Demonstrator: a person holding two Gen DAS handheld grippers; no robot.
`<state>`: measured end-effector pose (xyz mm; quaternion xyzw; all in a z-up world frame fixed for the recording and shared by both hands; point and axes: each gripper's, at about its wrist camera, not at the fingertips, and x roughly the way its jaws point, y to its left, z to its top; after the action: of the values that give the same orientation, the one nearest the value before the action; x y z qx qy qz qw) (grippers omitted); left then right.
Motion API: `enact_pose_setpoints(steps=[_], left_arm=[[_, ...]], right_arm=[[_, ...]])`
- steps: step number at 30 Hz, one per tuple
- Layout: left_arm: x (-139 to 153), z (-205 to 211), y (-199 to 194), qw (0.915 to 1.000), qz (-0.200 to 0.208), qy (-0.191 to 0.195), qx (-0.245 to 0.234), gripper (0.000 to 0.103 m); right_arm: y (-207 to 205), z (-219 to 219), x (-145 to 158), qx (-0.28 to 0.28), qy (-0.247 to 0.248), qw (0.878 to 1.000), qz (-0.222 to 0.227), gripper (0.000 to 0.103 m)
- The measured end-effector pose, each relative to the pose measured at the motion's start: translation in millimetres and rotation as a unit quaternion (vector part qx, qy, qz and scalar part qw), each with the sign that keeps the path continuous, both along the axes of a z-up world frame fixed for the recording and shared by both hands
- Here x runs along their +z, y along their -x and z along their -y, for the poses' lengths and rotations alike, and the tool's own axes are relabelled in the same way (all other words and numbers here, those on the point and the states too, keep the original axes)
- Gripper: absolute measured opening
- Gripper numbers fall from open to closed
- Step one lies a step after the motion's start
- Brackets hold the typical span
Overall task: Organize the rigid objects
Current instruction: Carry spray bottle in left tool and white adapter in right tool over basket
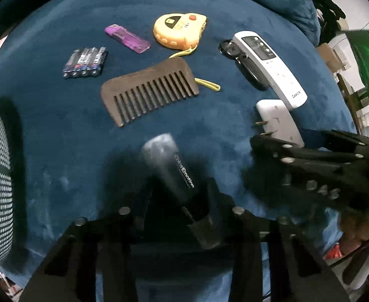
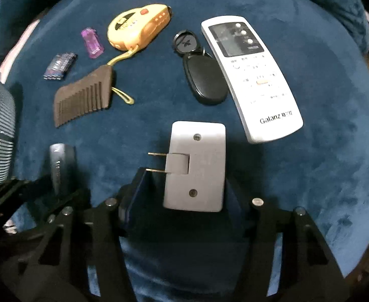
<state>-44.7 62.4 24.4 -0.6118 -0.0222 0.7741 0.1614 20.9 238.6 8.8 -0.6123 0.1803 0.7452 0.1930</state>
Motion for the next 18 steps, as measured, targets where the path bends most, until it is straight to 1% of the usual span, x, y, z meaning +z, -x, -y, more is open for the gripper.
enact_pose_setpoints(steps=[1, 3, 4, 6, 8, 9, 10, 12, 14, 16, 18], left_arm=[[3, 5, -2, 1.0, 0.004, 0.008, 0.004, 0.029], [10, 10, -5, 0.9996, -0.004, 0.027, 0.007, 0.028], [15, 12, -6, 0.9992, -0.009, 0.038, 0.003, 0.028], [18, 16, -3, 0.9992, -0.009, 0.037, 0.005, 0.028], [13, 19, 1, 0.9995, -0.001, 0.027, 0.014, 0.031], [8, 20, 3, 0.9995, 0.007, 0.024, 0.02, 0.039], [0, 20, 5, 0.9992, 0.016, 0.026, 0.025, 0.041], [-14, 16, 5, 0.999, 0.023, 0.03, 0.022, 0.041], [-16, 15, 4, 0.9993, 0.013, 0.031, 0.017, 0.041], [-10, 16, 2, 0.9997, 0.0, 0.022, 0.015, 0.027], [-3, 21, 1, 0.9996, -0.009, 0.009, 0.025, 0.027]], right_arm=[[-4, -2, 2, -0.006, 0.011, 1.0, -0.001, 0.059], [-9, -2, 6, -0.01, 0.03, 0.999, -0.004, 0.059], [-10, -2, 6, -0.011, 0.041, 0.999, -0.002, 0.061], [-10, -1, 7, -0.016, 0.053, 0.998, -0.003, 0.061], [-6, -1, 4, -0.019, 0.049, 0.999, -0.002, 0.061], [-4, -2, 1, -0.019, 0.043, 0.999, -0.001, 0.061], [-2, -2, -3, -0.018, 0.037, 0.999, 0.001, 0.061], [1, -1, -12, -0.012, 0.03, 0.999, 0.006, 0.062], [5, 6, -16, 0.007, 0.005, 1.0, 0.013, 0.06], [7, 13, -12, 0.02, -0.014, 1.0, 0.013, 0.06], [8, 15, -5, 0.018, -0.005, 1.0, -0.004, 0.059]])
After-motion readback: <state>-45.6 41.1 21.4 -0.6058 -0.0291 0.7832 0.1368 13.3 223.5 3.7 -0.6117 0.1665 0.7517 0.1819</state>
